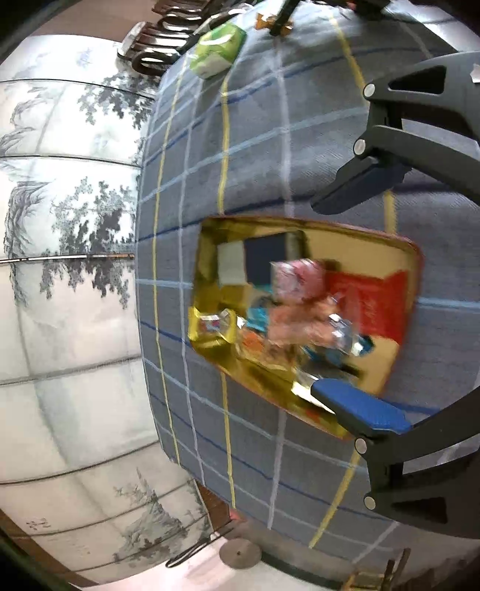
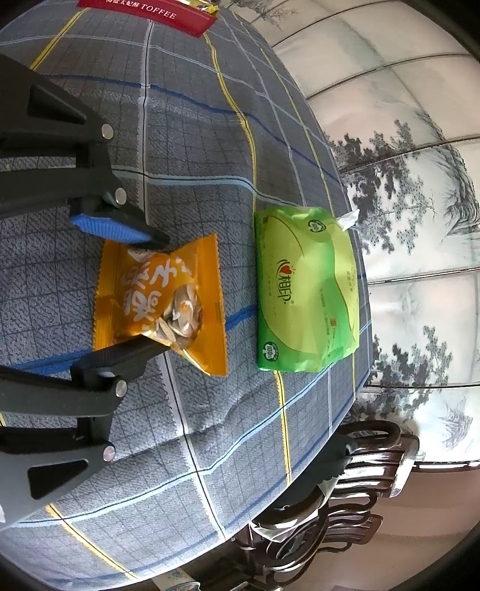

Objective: Organize snacks
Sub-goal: 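Carry the orange sunflower-seed bag into the gold tin and open the right gripper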

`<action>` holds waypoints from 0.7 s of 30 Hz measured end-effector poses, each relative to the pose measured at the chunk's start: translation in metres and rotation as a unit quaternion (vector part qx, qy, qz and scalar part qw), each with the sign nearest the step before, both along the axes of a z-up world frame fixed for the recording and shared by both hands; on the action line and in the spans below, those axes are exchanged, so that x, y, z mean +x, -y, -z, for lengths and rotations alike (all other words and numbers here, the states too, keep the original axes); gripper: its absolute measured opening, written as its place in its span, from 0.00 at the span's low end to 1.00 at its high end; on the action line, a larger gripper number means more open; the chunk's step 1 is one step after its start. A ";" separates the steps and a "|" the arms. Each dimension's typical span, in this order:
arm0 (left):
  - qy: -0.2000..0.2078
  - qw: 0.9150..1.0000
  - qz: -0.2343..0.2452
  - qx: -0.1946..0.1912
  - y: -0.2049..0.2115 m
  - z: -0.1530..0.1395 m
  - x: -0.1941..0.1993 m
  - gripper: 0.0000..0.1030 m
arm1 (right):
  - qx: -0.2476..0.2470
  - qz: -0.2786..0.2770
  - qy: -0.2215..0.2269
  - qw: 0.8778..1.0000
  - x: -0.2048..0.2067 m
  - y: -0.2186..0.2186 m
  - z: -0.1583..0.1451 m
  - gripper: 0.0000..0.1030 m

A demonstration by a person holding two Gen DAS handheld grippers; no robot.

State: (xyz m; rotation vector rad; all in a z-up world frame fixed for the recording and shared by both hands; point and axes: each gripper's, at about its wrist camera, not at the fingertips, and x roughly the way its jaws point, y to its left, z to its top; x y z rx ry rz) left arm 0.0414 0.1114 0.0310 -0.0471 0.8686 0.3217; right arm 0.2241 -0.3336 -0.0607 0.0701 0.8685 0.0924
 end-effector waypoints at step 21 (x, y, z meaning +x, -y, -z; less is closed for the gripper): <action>0.023 0.997 -0.074 -0.014 -0.035 0.014 -0.057 0.86 | 0.068 -0.141 0.031 0.987 -0.058 -0.125 -0.057 0.43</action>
